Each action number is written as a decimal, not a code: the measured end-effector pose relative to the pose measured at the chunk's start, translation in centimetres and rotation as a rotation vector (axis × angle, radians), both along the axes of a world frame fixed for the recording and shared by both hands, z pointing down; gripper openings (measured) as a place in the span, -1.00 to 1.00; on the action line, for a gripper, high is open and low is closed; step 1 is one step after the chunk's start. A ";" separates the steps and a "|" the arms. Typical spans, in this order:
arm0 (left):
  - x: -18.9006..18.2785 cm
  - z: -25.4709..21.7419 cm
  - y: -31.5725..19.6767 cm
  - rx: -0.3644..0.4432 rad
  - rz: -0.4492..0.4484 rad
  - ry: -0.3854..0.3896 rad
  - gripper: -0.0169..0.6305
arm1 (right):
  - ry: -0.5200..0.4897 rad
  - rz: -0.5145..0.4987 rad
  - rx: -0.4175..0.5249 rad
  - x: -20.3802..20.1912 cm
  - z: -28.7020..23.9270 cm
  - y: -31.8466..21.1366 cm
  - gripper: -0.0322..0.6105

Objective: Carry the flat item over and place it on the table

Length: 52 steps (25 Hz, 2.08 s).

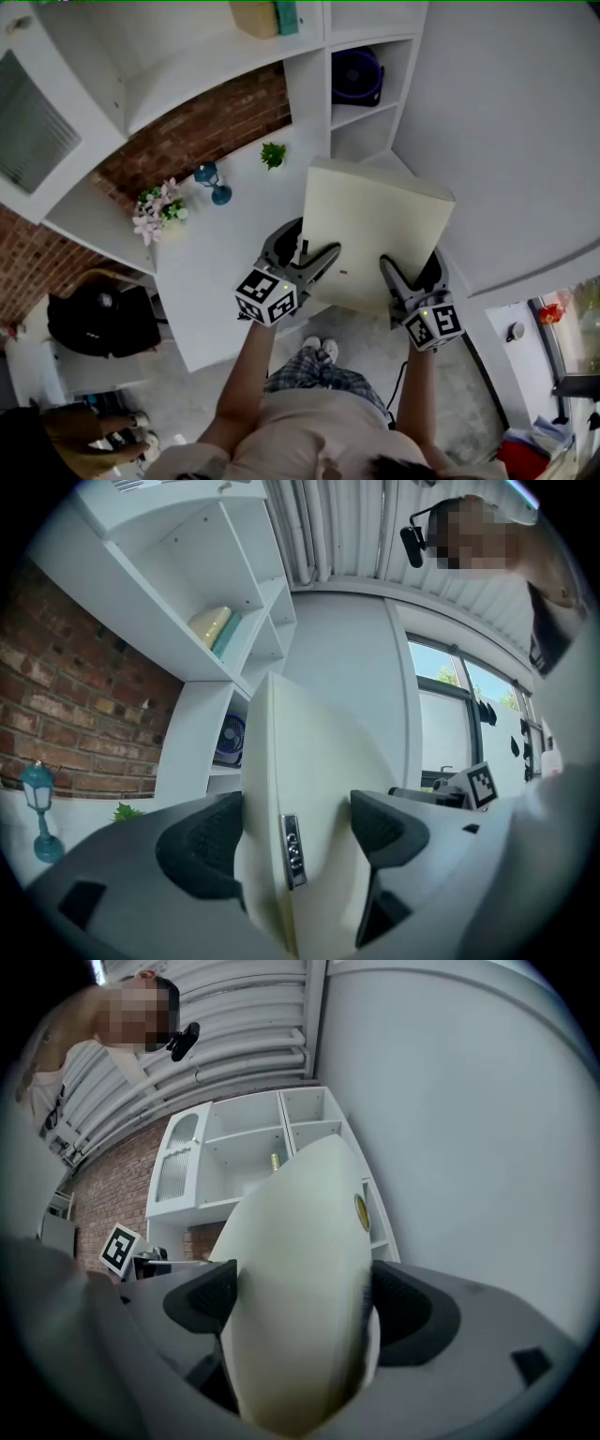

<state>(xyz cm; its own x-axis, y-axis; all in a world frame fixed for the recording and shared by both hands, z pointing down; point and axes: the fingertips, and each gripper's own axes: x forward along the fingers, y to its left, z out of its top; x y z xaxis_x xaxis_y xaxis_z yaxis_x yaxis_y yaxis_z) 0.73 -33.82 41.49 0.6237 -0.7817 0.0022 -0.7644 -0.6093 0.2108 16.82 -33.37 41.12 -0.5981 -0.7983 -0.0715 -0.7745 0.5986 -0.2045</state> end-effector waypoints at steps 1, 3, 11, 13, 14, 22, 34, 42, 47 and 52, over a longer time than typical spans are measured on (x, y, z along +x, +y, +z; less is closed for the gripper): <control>-0.1 0.2 -0.4 -0.006 -0.001 0.002 0.12 | 0.004 -0.001 -0.005 -0.2 0.2 -0.4 0.51; -0.4 0.7 -1.1 -0.020 -0.002 0.001 0.12 | 0.008 -0.003 -0.018 -0.4 0.7 -1.2 0.51; -1.4 3.8 -3.6 -0.099 -0.006 -0.009 0.12 | 0.023 -0.022 -0.106 -1.4 3.9 -4.0 0.51; -1.5 5.0 -4.4 -0.126 -0.011 -0.008 0.12 | 0.035 -0.029 -0.130 -1.6 5.0 -4.9 0.51; -1.5 5.7 -4.9 -0.141 -0.012 -0.006 0.12 | 0.042 -0.032 -0.143 -1.7 5.5 -5.4 0.51; -2.4 10.9 -7.5 -0.255 -0.020 0.004 0.12 | 0.090 -0.050 -0.249 -2.6 10.4 -8.4 0.51; -3.6 14.9 -10.2 -0.341 -0.043 0.016 0.12 | 0.090 -0.082 -0.391 -3.8 15.0 -11.6 0.52; -3.6 16.9 -12.1 -0.424 -0.058 0.029 0.12 | 0.077 -0.064 -0.500 -3.8 17.1 -13.4 0.54; -3.4 18.6 -13.1 -0.497 -0.074 0.046 0.12 | 0.096 -0.056 -0.578 -3.5 18.8 -14.6 0.54; -3.5 20.9 -13.9 -0.585 -0.103 0.060 0.12 | 0.141 -0.055 -0.653 -3.6 20.8 -15.9 0.54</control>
